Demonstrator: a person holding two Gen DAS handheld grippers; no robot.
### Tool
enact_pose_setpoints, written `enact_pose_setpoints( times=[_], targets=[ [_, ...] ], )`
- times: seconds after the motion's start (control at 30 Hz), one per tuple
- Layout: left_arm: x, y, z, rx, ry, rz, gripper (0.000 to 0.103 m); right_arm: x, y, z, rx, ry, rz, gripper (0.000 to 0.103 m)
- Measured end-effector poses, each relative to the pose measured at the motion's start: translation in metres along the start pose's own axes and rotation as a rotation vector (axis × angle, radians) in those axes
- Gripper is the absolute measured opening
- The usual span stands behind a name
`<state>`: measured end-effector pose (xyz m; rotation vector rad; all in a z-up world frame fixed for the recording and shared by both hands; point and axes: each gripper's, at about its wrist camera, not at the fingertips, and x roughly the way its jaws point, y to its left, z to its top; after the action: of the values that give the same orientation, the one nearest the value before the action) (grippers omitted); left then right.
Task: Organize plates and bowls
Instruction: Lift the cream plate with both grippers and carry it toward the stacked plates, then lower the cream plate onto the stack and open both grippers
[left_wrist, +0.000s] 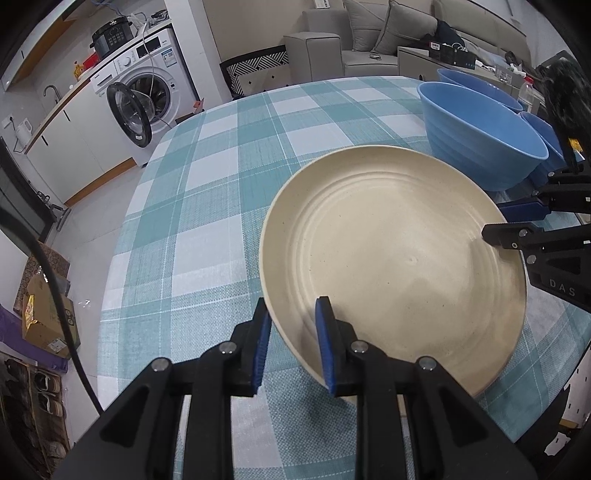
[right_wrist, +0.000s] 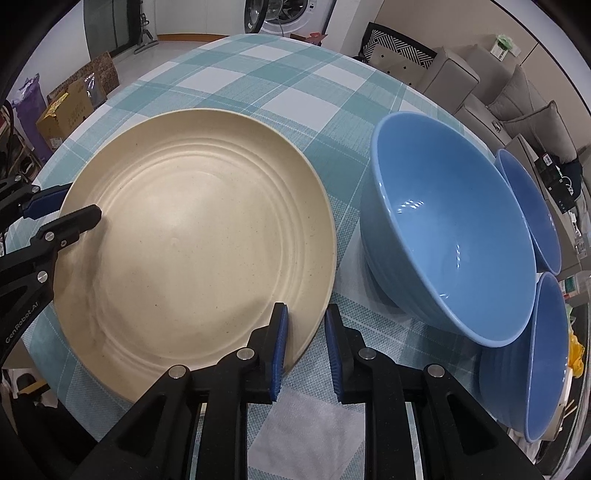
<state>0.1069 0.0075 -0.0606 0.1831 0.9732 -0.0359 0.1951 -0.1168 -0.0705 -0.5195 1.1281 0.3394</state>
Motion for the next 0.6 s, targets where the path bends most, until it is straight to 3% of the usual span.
enact_pose_setpoints(
  times=[0.4,0.5,0.6],
  targets=[
    [0.0022,-0.0004,0.0029,0.03,0.017,-0.008,0.025,0.0005,-0.0003,0.0011,-0.007,0.014,0.013,0.019],
    [0.003,-0.0012,0.0023,0.031,0.013,-0.012,0.03,0.0013,-0.0013,0.0012,-0.006,0.013,0.024,0.022],
    [0.0025,-0.0013,0.0015,0.029,0.008,-0.018,0.043,-0.0002,-0.0026,0.0007,-0.008,0.005,0.04,0.027]
  ],
)
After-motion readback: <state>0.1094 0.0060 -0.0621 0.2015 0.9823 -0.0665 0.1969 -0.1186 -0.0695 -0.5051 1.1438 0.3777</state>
